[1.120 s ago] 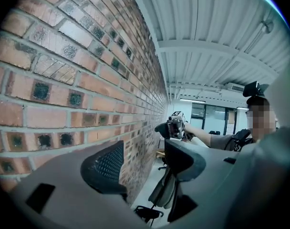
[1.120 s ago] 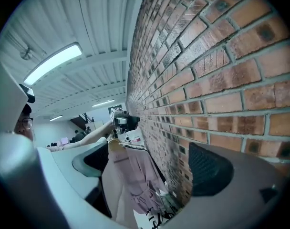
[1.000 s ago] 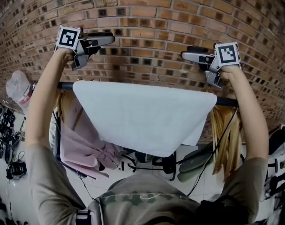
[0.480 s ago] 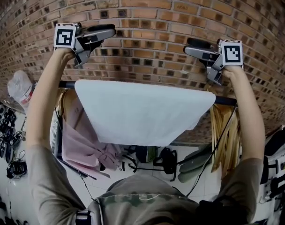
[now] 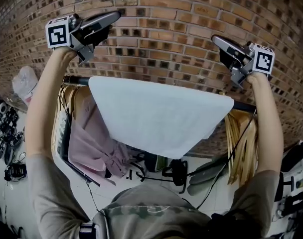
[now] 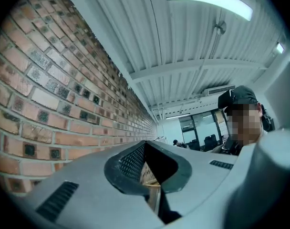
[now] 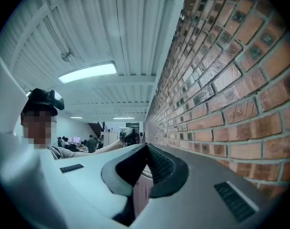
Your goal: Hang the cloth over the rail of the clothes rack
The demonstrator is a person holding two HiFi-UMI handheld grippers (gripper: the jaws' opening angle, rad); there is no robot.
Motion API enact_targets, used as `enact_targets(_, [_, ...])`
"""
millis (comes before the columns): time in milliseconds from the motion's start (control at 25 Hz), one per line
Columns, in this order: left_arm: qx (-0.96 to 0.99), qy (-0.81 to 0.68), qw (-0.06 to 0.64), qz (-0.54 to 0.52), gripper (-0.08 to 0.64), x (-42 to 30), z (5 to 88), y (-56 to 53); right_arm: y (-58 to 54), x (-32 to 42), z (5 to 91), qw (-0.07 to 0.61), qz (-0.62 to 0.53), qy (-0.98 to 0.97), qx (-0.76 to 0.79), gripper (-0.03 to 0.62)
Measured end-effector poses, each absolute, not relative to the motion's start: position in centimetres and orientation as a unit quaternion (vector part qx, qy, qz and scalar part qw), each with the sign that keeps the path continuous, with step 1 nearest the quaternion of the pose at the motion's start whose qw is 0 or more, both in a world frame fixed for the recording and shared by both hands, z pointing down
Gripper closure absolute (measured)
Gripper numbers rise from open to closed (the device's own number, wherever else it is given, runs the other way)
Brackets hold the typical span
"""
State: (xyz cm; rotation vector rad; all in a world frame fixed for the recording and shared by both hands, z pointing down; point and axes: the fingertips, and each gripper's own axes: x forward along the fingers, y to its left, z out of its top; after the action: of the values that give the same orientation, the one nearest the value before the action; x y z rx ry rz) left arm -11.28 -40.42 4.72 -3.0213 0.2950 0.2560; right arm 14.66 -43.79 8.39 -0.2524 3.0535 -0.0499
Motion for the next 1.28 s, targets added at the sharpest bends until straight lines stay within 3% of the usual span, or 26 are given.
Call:
enact_targets(480, [-0.988,0.106,0.046,0.105,0.554,-12.5,5.0,-32.4,-34.2,13.4,4.3,0.069,0.038,0.994,-0.076,0.583])
enact_targets(800, [-0.989,0.101,0.057,0.089,0.554,-13.5,10.1,-25.9,-27.6,13.5,9.4,0.044,0.047,0.996,-0.065,0.583])
enact_targets(1000, [-0.985,0.128,0.094,0.064,0.554,-13.3,13.6,-22.4,-24.4,13.4,14.7,-0.012,0.041,0.995,-0.085,0.583])
enact_targets(1280, [-0.989,0.135,0.045,0.028,0.554,-13.3,21.1,-22.2,-22.5,14.4,20.8,-0.025,0.035,0.994,-0.097,0.583])
